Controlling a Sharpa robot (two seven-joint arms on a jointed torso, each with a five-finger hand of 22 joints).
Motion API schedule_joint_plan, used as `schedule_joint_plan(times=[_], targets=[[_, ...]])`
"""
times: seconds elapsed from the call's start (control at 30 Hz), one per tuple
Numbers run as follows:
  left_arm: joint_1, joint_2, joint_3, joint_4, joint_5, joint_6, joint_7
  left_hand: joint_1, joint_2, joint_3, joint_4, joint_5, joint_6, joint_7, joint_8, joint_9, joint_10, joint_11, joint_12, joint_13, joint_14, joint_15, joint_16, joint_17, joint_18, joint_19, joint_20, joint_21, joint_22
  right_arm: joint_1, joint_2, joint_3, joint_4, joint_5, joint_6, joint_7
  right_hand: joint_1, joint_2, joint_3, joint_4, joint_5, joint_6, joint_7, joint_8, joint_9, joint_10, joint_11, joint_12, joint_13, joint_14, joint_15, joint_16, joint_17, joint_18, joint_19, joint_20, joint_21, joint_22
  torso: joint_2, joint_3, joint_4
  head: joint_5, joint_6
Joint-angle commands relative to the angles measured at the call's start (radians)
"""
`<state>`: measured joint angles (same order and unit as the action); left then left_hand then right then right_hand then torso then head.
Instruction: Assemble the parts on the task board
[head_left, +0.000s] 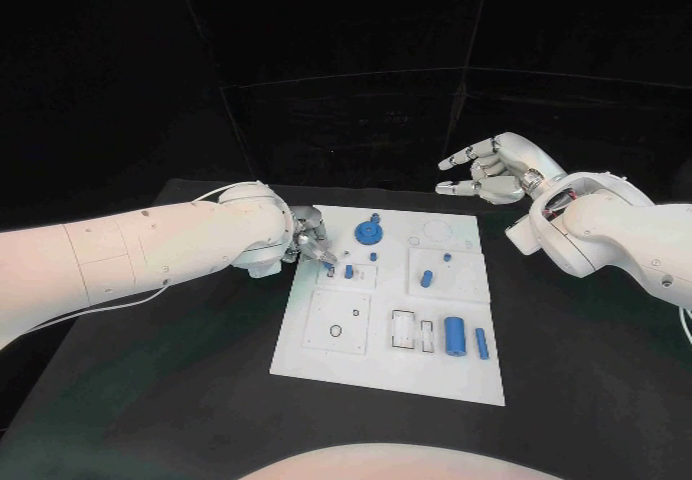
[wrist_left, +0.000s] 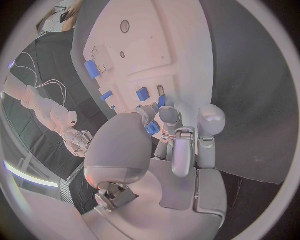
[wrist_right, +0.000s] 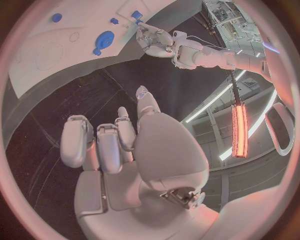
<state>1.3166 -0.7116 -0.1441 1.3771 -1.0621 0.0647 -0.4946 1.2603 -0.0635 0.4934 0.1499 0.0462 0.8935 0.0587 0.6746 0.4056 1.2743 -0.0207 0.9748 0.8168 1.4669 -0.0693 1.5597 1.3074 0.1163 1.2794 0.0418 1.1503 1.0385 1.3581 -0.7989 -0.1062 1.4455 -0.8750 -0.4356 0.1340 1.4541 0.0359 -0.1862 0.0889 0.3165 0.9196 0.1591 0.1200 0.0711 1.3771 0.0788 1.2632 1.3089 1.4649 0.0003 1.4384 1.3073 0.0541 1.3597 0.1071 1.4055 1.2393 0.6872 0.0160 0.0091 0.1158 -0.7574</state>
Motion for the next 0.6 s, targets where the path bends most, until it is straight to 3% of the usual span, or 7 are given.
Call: schedule_joint_plan(times=[0.03, 0.6], targets=[[0.0, 0.0, 0.0, 0.003, -0.01, 0.031, 0.009, 0.0, -0.007, 0.071, -0.063, 0.003, -0.001, -0.009, 0.007, 0.003, 0.005, -0.002, -0.005, -0.002, 0.1, -0.009, 0.003, 0.247, 0.008, 0.0, -0.007, -0.005, 0.0, 0.002, 0.002, 0.001, 0.0, 0.003, 0.006, -0.001, -0.002, 0.004, -0.003, 0.001, -0.002, -0.003, 0.0, 0.005, -0.001, 0.0, -0.009, -0.003, -0.002, 0.053, -0.005, -0.006, 0.022, 0.02, -0.005, -0.002, -0.007, -0.002, 0.0, 0.0006, 0.0006, 0.002, 0.003], [-0.003, 0.002, -0.002, 0.012, -0.01, 0.048, 0.004, -0.001, -0.008, 0.071, -0.062, 0.002, 0.0, -0.01, 0.008, 0.004, 0.006, -0.003, -0.004, -0.001, 0.1, -0.01, 0.003, 0.247, 0.008, 0.0, -0.008, -0.005, 0.0, 0.002, 0.004, 0.001, 0.001, 0.003, 0.01, -0.004, -0.003, 0.005, -0.004, 0.002, -0.007, -0.003, 0.0, 0.005, -0.001, 0.001, -0.009, -0.001, -0.001, 0.053, -0.005, -0.006, 0.022, 0.02, -0.005, -0.002, -0.007, -0.001, 0.0, 0.001, -0.0001, 0.005, 0.0]])
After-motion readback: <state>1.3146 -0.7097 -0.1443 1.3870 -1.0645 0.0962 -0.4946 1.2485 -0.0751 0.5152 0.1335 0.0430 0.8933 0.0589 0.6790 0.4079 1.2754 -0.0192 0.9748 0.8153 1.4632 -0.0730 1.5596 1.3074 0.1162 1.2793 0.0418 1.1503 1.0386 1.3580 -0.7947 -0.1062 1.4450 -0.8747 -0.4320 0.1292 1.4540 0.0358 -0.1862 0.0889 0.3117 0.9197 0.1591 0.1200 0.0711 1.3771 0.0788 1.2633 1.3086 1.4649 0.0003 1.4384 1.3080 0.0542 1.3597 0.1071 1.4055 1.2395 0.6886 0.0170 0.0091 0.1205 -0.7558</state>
